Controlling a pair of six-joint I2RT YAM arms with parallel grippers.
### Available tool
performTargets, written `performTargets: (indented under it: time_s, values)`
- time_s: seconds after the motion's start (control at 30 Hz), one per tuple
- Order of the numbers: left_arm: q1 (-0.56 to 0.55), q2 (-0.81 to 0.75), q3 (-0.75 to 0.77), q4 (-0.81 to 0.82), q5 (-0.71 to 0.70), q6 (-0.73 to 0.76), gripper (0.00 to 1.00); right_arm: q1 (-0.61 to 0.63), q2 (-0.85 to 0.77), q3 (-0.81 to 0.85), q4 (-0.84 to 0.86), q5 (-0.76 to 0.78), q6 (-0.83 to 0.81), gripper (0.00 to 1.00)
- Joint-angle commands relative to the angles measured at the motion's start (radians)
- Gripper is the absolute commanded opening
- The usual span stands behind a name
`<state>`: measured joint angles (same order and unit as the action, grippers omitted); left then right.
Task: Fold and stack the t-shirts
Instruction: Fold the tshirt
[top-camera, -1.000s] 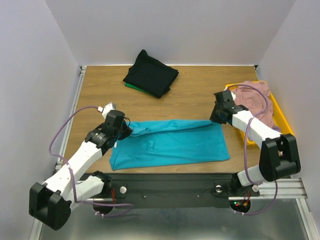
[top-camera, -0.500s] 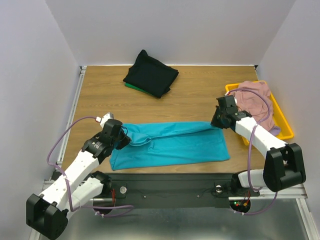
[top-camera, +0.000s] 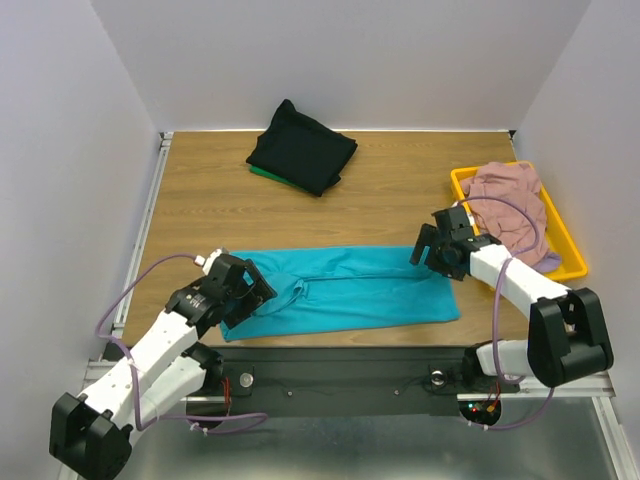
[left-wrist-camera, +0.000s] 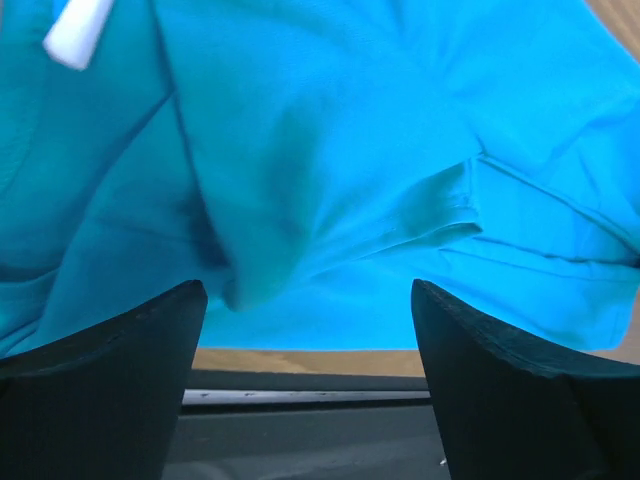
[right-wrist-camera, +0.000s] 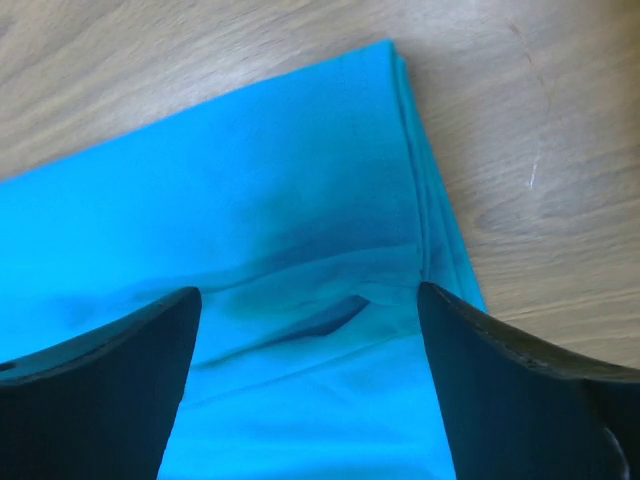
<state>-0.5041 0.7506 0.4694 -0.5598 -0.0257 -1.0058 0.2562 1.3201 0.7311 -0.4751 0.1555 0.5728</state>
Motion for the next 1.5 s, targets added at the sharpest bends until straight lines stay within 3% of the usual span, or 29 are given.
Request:
performTargets:
  time_s: [0.0, 0.17, 0.33, 0.53, 0.7, 1.03, 1.13, 1.27, 1.47]
  values:
    - [-0.005, -0.069, 0.084, -0.123, -0.060, -0.042, 0.99, 0.002, -0.076, 0.031, -0.011, 0.009, 0.001, 1.00]
    - [-0.005, -0.108, 0.146, -0.094, -0.103, -0.022, 0.99, 0.003, -0.116, 0.102, -0.016, -0.095, -0.034, 1.00]
    - [-0.007, -0.014, 0.178, 0.053, -0.086, 0.042, 0.98, 0.003, -0.070, 0.157, 0.003, -0.151, -0.053, 1.00]
    - [-0.005, 0.229, 0.164, 0.297, -0.014, 0.137, 0.98, 0.003, 0.096, 0.177, 0.076, -0.246, -0.047, 1.00]
    - [0.009, 0.481, 0.193, 0.356, -0.014, 0.176, 0.98, 0.005, 0.174, 0.120, 0.107, -0.257, -0.044, 1.00]
    - [0.084, 0.794, 0.265, 0.434, -0.059, 0.225, 0.98, 0.008, 0.084, -0.094, 0.110, -0.313, -0.014, 1.00]
    - [0.154, 0.904, 0.336, 0.448, -0.049, 0.263, 0.98, 0.011, 0.058, -0.146, 0.110, -0.327, -0.004, 1.00]
    - [0.193, 1.053, 0.544, 0.391, -0.106, 0.331, 0.98, 0.064, -0.002, -0.200, 0.133, -0.401, 0.042, 1.00]
    - [0.193, 1.191, 0.716, 0.377, -0.034, 0.378, 0.98, 0.267, -0.013, -0.239, 0.156, -0.409, 0.130, 1.00]
